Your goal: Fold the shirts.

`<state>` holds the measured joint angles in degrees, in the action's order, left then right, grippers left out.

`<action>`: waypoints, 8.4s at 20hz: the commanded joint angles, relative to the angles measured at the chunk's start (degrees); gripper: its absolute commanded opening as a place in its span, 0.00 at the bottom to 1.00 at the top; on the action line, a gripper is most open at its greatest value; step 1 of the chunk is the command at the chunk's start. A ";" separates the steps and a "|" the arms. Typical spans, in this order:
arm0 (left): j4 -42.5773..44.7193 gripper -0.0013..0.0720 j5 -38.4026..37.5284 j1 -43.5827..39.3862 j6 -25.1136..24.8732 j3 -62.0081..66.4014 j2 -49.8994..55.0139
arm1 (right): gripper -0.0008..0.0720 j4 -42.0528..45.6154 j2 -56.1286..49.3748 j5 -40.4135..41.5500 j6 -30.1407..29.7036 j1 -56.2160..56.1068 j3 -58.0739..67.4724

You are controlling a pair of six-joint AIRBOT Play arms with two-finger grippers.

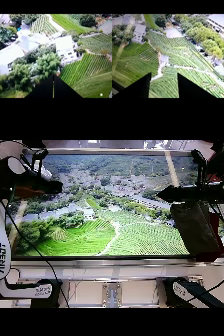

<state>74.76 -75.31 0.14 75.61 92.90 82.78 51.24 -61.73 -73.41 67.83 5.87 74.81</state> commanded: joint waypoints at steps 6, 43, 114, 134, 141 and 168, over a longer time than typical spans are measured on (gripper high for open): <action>0.02 0.03 0.02 -0.02 -0.02 -0.02 0.04 | 0.52 -0.02 -0.04 0.00 0.02 -0.07 0.07; 4.57 0.91 53.62 26.29 43.78 0.26 20.41 | 0.52 -2.93 -0.11 20.52 0.22 -0.07 0.07; -24.28 0.84 -7.15 -4.68 9.25 19.26 34.34 | 0.52 -7.56 -11.89 12.13 -1.55 -11.63 -35.41; -19.54 0.83 7.19 -5.42 8.35 19.28 37.73 | 0.03 -22.23 -17.90 27.80 -9.03 -19.47 -28.09; -22.45 0.83 10.36 -7.15 5.73 19.28 39.39 | 0.03 -19.02 -17.42 19.69 -8.98 -19.47 -21.59; -21.00 0.03 3.98 -1.22 -0.07 25.24 17.18 | 0.03 -1.90 2.89 18.18 -0.24 -19.41 -12.35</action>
<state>53.43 -67.07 -5.26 75.61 117.62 108.81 40.99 -65.58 -54.94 62.72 -13.54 58.67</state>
